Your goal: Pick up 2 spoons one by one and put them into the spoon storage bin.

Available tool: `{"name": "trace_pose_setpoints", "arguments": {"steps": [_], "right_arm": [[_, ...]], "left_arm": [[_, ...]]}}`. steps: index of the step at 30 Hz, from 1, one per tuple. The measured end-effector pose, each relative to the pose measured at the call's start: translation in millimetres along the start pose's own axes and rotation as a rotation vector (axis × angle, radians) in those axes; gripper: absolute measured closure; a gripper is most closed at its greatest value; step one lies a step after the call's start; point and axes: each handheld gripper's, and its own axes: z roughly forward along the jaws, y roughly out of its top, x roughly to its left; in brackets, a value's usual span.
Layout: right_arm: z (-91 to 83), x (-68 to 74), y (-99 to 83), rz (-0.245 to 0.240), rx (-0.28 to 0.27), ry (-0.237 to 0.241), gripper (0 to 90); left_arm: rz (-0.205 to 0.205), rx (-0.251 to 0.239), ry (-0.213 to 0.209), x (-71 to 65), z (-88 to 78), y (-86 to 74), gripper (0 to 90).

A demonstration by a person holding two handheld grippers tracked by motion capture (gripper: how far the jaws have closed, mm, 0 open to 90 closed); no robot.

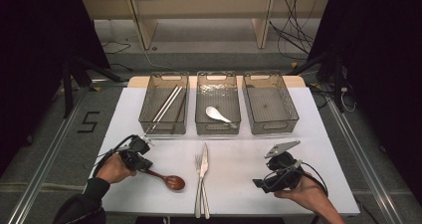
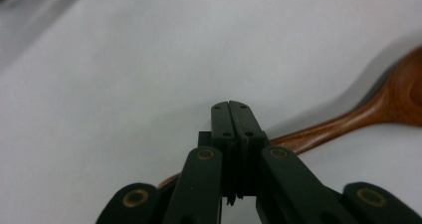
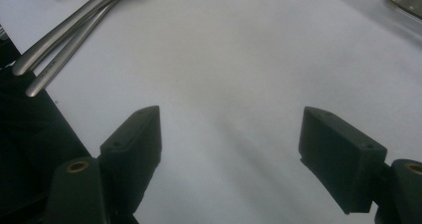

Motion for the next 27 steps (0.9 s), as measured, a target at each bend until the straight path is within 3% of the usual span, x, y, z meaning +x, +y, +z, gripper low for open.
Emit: {"name": "trace_pose_setpoints", "arguments": {"steps": [10, 18, 24, 27], "right_arm": [[-0.1, 0.0, -0.2, -0.002, 0.005, -0.003, 25.9], [-0.1, 0.7, 0.2, -0.004, 0.004, -0.004, 25.9], [0.4, 0.9, 0.2, -0.002, 0.006, -0.006, 25.9], [0.1, 0.8, 0.2, -0.002, 0.004, -0.006, 25.9]], "left_arm": [[0.021, 0.068, -0.050, -16.5, -6.1, -13.7, 88.8], [0.045, 0.092, -0.084, -31.1, -9.5, -24.3, 88.7], [0.051, 0.065, -0.079, -35.1, -13.9, -25.1, 88.4], [0.033, 0.038, -0.057, -34.1, -19.1, -23.3, 78.0]]}}
